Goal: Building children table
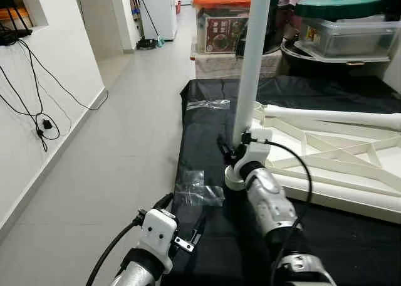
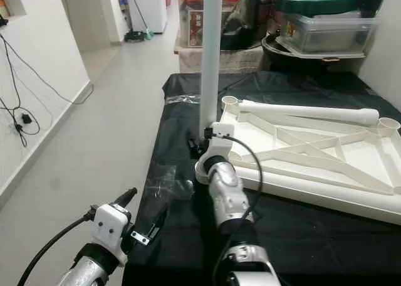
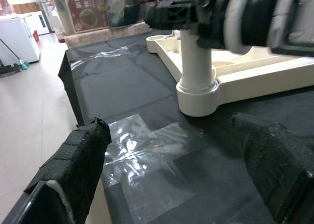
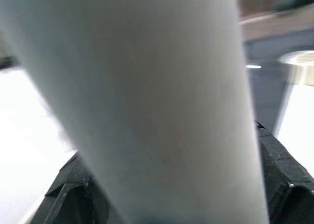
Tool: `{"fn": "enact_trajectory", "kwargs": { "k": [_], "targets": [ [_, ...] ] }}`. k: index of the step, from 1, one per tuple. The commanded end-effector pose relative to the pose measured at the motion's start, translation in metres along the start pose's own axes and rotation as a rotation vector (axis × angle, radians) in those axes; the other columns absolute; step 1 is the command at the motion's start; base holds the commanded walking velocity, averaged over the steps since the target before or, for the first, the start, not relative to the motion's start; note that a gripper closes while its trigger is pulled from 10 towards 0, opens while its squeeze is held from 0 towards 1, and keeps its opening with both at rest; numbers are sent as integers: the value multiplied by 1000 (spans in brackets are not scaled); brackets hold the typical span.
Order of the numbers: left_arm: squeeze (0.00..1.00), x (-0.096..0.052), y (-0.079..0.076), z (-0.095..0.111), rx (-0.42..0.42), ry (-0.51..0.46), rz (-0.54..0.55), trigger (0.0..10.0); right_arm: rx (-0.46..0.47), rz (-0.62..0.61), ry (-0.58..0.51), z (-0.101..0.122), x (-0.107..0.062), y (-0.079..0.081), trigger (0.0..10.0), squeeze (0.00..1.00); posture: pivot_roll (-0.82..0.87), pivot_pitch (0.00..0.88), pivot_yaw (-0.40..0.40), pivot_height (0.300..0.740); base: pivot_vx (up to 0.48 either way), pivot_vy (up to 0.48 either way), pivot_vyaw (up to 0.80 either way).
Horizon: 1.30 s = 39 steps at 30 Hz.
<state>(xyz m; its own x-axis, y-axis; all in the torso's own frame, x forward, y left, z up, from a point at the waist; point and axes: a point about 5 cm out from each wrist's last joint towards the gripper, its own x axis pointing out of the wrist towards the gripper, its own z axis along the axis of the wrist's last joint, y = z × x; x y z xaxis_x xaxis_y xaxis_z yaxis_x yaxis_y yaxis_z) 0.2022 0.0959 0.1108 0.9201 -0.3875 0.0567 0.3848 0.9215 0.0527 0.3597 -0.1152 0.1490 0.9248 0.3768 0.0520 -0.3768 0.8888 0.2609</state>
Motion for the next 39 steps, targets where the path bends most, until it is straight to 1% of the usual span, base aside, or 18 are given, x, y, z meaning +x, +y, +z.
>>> {"fn": "enact_trajectory", "kwargs": {
  "k": [1,2,3,4,5,6,7,8,10,15,17,24,25,26,31,35,37,39],
  "targets": [
    [0,-1,0,-5,-6,25,-5,10000,52,145,25,-3,4,16,10000,0,-31,0,25,740,0,0,0],
    [0,-1,0,-5,-6,25,-5,10000,79,243,45,-3,1,17,10000,0,-31,0,25,740,0,0,0],
    [0,-1,0,-5,-6,25,-5,10000,79,243,45,-3,1,17,10000,0,-31,0,25,740,0,0,0],
    [0,-1,0,-5,-5,26,-6,10000,66,355,86,-4,-2,16,10000,0,-31,0,25,740,0,0,0],
    [0,-1,0,-5,-5,26,-6,10000,66,355,86,-4,-2,16,10000,0,-31,0,25,740,0,0,0],
    [0,-1,0,-5,-5,26,-6,10000,21,582,183,-5,-10,11,10000,0,-28,0,27,740,0,0,0],
    [0,-1,0,-5,-5,25,-6,10000,14,648,215,-5,-12,9,10000,0,-28,0,27,740,0,0,0],
    [0,-1,0,-5,-5,25,-6,10000,14,648,215,-5,-12,9,10000,0,-28,0,27,740,0,0,0],
    [0,0,1,-5,-4,24,-3,10000,-24,801,296,-6,-15,6,10000,0,-20,0,20,740,0,0,0],
    [0,0,1,-5,-3,23,-1,10000,-39,877,340,-5,-15,6,10000,0,-20,0,20,740,0,0,0],
    [0,-1,1,-4,-3,24,-1,10000,-59,939,367,-2,-11,12,10000,0,1,0,24,740,0,0,0],
    [0,-1,2,-5,0,27,-3,10000,-73,1001,373,6,-6,16,10000,0,1,0,24,740,0,0,0],
    [0,-1,2,-5,0,27,-1,10000,-70,1017,371,8,-5,16,8353,0,1,0,24,740,0,0,0],
    [0,-1,2,-5,1,27,1,10000,-61,1032,369,11,-3,16,0,0,1,0,24,740,0,0,0],
    [0,-1,2,-5,-2,27,2,10000,-52,1061,351,15,-4,13,0,0,27,0,17,740,0,0,0],
    [0,-2,2,-5,-3,27,2,10000,-45,1038,332,13,-4,13,0,0,27,0,17,740,0,0,0],
    [0,-1,1,-5,-4,27,2,10000,-67,908,291,5,0,11,0,0,28,0,11,740,0,0,0],
    [0,-1,1,-5,-4,27,2,10000,-67,908,291,5,0,11,0,0,28,0,11,740,0,0,0]
  ]
}}
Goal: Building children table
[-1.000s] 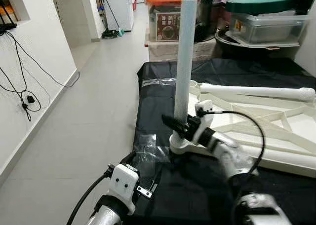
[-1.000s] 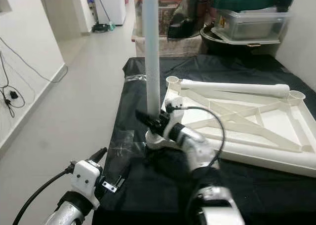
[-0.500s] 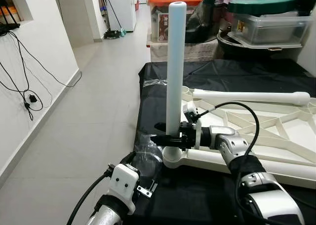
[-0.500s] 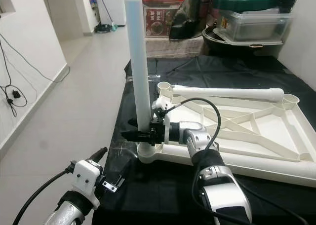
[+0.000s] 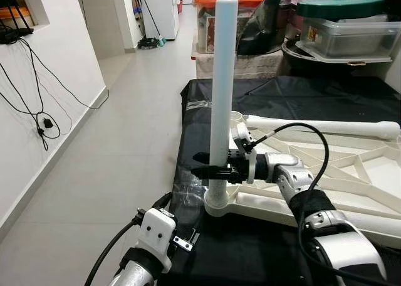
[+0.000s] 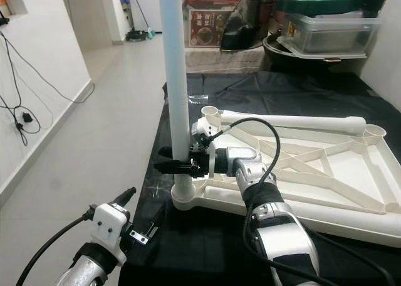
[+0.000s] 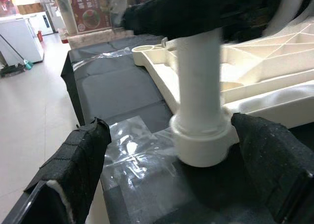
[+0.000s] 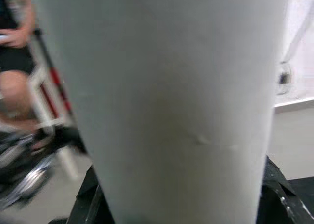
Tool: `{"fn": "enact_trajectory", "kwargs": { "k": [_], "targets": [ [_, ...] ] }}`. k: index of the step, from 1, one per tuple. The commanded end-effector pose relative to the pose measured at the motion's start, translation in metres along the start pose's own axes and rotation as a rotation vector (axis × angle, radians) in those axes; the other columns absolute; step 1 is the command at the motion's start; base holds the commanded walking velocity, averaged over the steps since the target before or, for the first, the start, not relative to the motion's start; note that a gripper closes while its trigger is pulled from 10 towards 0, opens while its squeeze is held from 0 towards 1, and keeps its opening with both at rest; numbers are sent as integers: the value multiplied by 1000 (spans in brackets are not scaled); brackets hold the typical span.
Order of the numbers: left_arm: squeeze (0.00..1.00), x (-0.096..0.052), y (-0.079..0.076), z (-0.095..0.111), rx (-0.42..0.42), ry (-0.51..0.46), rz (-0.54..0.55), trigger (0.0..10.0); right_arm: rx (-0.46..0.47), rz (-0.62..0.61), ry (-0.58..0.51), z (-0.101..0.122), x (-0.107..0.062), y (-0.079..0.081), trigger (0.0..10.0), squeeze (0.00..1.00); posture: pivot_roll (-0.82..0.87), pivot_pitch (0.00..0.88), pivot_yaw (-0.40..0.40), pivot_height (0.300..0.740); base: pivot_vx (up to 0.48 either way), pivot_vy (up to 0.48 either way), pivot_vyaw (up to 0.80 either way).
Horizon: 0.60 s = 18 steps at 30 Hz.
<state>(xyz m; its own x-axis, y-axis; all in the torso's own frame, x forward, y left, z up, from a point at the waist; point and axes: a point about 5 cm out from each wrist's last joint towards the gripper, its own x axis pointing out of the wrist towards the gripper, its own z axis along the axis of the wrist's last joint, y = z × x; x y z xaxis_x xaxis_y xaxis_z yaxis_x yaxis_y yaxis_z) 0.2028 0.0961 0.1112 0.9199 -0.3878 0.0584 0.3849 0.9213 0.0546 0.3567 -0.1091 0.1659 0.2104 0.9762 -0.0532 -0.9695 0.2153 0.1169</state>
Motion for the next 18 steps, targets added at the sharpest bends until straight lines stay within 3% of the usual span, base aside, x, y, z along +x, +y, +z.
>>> {"fn": "enact_trajectory", "kwargs": {
  "k": [1,2,3,6,7,9,10,11,12,13,14,15,17,18],
  "targets": [
    [0,-2,1,-5,-6,28,2,10000,64,-82,-29,-11,3,-1,0,0,28,0,11,740,0,0,0],
    [0,-2,1,-5,-6,28,3,10000,69,-222,-40,-15,5,-7,0,0,28,0,11,740,0,0,0],
    [0,-2,1,-5,-6,28,3,10000,69,-222,-40,-15,5,-7,0,0,28,0,11,740,0,0,0],
    [0,-2,1,-5,-8,30,2,10000,56,-800,-58,-24,-5,-26,0,0,21,0,13,740,0,0,0],
    [0,-2,1,-5,-8,30,2,10000,56,-800,-58,-24,-5,-26,0,0,21,0,13,740,0,0,0],
    [0,-2,1,-5,-9,32,1,10000,59,-1090,-61,-29,-20,-32,0,0,21,0,13,740,0,0,0],
    [0,-2,1,-5,-9,32,1,10000,59,-1090,-61,-29,-20,-32,0,0,21,0,13,740,0,0,0],
    [0,-2,1,-5,-9,32,0,10000,61,-1223,-64,-32,-28,-31,0,0,21,0,13,740,0,0,0],
    [0,-2,1,-5,-9,32,0,10000,61,-1223,-64,-32,-28,-31,0,0,21,0,13,740,0,0,0],
    [0,-2,2,-6,-9,33,1,10000,65,-1342,-76,-34,-34,-27,0,0,24,0,15,740,0,0,0],
    [0,-2,2,-6,-9,33,1,10000,65,-1342,-76,-34,-34,-27,0,0,24,0,15,740,0,0,0],
    [0,-2,2,-6,-8,33,1,10000,75,-1445,-88,-34,-36,-20,0,0,24,0,15,740,0,0,0],
    [0,-2,2,-6,-8,33,1,10000,75,-1445,-88,-34,-36,-20,0,0,24,0,15,740,0,0,0],
    [0,-2,2,-6,-8,33,1,10000,83,-1507,-96,-34,-37,-16,0,0,24,0,15,740,0,0,0]
  ]
}}
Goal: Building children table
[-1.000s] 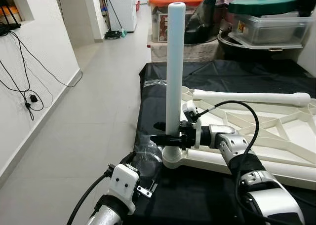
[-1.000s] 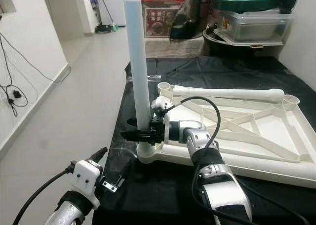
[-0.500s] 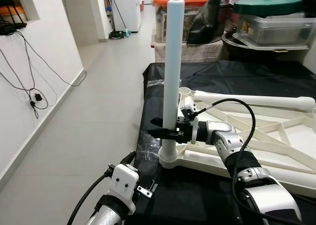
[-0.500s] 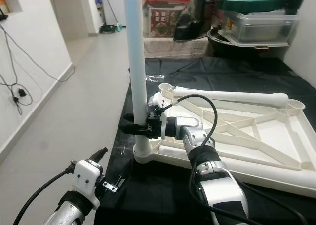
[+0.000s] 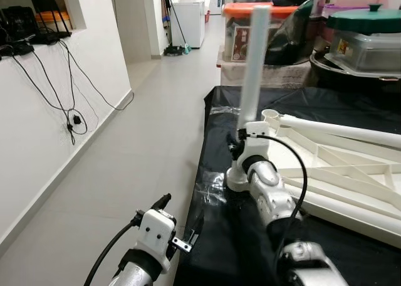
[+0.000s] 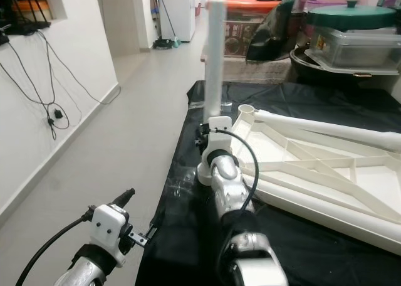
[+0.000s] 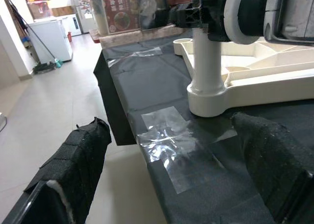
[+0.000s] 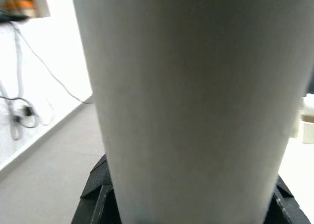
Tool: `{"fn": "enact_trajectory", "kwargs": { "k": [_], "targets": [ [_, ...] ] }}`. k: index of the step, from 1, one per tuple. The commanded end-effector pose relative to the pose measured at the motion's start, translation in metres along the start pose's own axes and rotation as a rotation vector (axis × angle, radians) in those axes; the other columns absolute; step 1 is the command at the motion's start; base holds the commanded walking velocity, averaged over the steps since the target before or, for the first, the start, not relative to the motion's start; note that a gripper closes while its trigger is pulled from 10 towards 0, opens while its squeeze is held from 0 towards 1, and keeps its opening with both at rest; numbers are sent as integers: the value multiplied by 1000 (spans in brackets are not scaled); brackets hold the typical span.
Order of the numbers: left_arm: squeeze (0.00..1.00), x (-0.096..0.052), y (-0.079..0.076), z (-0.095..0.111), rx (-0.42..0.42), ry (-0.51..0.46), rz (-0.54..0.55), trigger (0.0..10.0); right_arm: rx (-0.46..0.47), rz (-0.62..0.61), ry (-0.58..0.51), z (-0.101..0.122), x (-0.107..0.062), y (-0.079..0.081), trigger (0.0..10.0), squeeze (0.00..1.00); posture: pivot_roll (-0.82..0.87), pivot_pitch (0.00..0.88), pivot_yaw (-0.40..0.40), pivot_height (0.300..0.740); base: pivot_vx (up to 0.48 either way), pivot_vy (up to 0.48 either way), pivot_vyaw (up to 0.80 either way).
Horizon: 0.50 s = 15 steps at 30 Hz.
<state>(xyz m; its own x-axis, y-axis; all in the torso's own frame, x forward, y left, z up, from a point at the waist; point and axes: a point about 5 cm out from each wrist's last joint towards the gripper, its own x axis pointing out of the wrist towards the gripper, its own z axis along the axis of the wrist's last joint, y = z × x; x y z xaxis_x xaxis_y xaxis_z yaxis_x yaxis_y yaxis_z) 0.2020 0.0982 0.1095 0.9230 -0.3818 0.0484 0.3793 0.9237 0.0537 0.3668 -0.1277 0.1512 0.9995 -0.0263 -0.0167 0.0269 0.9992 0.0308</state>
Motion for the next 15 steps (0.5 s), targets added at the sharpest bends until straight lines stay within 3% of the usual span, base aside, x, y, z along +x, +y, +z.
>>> {"fn": "enact_trajectory", "kwargs": {
  "k": [1,3,8,9,10,12,13,15],
  "targets": [
    [0,-1,1,-4,-7,23,-5,10000,52,-181,100,-20,-10,-17,0,0,24,0,15,740,0,0,0],
    [0,-1,1,-3,-5,20,-4,10000,53,-236,108,-20,-13,-7,0,0,24,0,15,740,0,0,0],
    [0,-1,1,-3,-4,18,-4,10000,51,-237,91,-18,-12,-2,0,0,24,0,15,740,0,0,0],
    [0,-1,1,-3,-4,18,-4,10000,56,-181,64,-14,-9,3,10000,0,16,0,15,740,0,0,0],
    [0,0,0,-3,-5,18,-5,10000,56,-94,-11,-4,-9,10,10000,0,16,0,15,740,0,0,0],
    [0,0,0,-3,-6,18,-5,10000,54,-75,-30,-1,-9,11,10000,0,16,0,15,740,0,0,0],
    [0,-1,0,-3,-6,18,-6,10000,48,-64,-51,0,-9,10,10000,1000,13,0,18,740,0,0,0],
    [0,-1,0,-4,-6,19,-7,10000,34,-50,-74,2,-8,7,10000,1000,13,0,18,740,0,0,0]
  ]
}}
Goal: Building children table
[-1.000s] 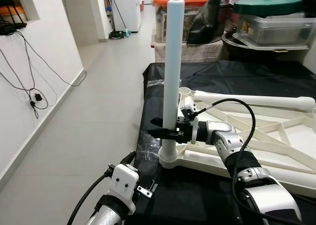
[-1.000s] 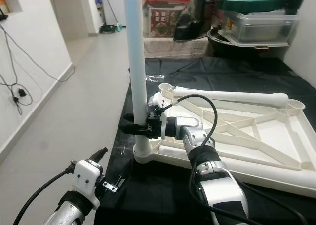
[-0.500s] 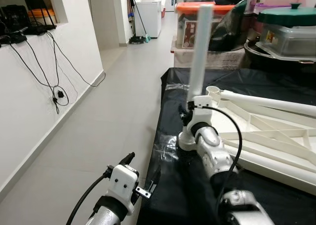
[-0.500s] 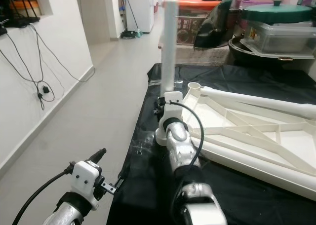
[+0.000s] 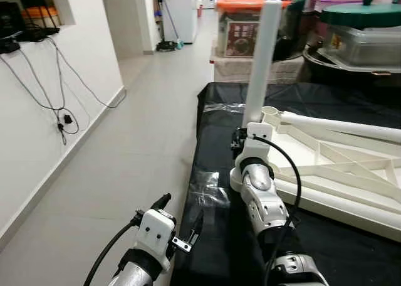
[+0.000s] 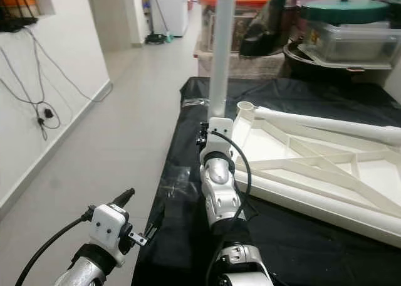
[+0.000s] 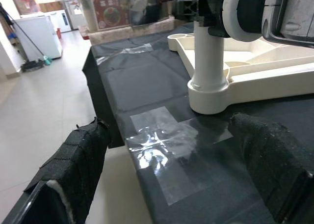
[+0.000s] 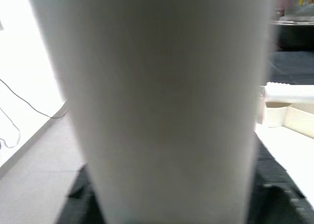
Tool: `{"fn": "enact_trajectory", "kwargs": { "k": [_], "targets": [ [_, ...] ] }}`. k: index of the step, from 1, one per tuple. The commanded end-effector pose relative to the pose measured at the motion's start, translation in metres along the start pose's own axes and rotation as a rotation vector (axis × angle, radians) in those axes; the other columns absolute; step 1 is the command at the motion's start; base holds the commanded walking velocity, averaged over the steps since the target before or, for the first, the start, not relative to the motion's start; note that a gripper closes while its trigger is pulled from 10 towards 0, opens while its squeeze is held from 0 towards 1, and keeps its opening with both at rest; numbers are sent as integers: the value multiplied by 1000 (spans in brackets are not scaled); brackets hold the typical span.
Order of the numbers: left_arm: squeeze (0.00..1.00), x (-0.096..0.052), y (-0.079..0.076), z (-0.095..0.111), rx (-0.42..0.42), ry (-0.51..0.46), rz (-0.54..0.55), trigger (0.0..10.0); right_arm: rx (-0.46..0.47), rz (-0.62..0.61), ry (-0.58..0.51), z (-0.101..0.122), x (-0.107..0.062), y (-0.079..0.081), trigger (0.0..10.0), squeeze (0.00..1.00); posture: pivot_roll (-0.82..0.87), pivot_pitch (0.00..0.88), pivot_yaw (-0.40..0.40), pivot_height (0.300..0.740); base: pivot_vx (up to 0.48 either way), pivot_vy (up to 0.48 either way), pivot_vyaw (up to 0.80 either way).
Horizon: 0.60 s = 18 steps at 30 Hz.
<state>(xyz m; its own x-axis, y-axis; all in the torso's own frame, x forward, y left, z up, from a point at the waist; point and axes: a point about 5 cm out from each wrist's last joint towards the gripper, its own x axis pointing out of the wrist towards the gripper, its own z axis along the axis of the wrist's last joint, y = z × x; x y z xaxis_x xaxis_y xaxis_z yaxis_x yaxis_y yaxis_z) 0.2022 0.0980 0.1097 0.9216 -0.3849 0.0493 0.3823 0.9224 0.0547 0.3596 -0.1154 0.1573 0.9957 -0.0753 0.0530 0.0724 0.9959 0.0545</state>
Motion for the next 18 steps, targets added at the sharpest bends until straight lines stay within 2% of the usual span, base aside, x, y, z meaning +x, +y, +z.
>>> {"fn": "enact_trajectory", "kwargs": {
  "k": [1,2,5,7,8,10,11,12,14,16,18],
  "targets": [
    [0,-1,0,-4,-7,20,-4,10000,4,3,-9,-3,0,-7,10000,1000,13,0,18,740,0,0,0],
    [0,-1,0,-4,-8,20,-4,10000,29,31,-7,-2,2,-8,10000,0,13,0,18,740,0,0,0],
    [0,-1,0,-4,-8,20,-4,10000,49,51,-5,-2,3,-8,10000,0,13,0,18,740,0,0,0],
    [0,-2,0,-4,-8,20,-4,10000,161,314,37,-1,8,0,10000,0,14,0,18,740,0,0,0],
    [0,-2,0,-4,-8,20,-4,10000,161,314,37,-1,8,0,10000,0,14,0,18,740,0,0,0],
    [0,-1,-1,-4,-9,21,-4,10000,214,532,60,0,9,1,10000,0,10,0,17,740,0,0,0],
    [0,-1,-1,-4,-9,21,-4,10000,214,532,60,0,9,1,10000,0,10,0,17,740,0,0,0],
    [0,-1,-1,-4,-10,20,-5,10000,223,633,71,2,10,-3,10000,0,10,0,17,740,0,0,0],
    [0,-1,-1,-4,-10,20,-5,10000,223,633,71,2,10,-3,10000,0,10,0,17,740,0,0,0],
    [0,-1,-2,-4,-9,15,-8,10000,190,876,112,7,10,-10,10000,0,9,0,15,740,0,0,0],
    [0,-1,-3,-3,-11,2,-11,10000,147,1057,167,7,6,-11,10000,0,9,0,15,740,0,0,0]
  ]
}}
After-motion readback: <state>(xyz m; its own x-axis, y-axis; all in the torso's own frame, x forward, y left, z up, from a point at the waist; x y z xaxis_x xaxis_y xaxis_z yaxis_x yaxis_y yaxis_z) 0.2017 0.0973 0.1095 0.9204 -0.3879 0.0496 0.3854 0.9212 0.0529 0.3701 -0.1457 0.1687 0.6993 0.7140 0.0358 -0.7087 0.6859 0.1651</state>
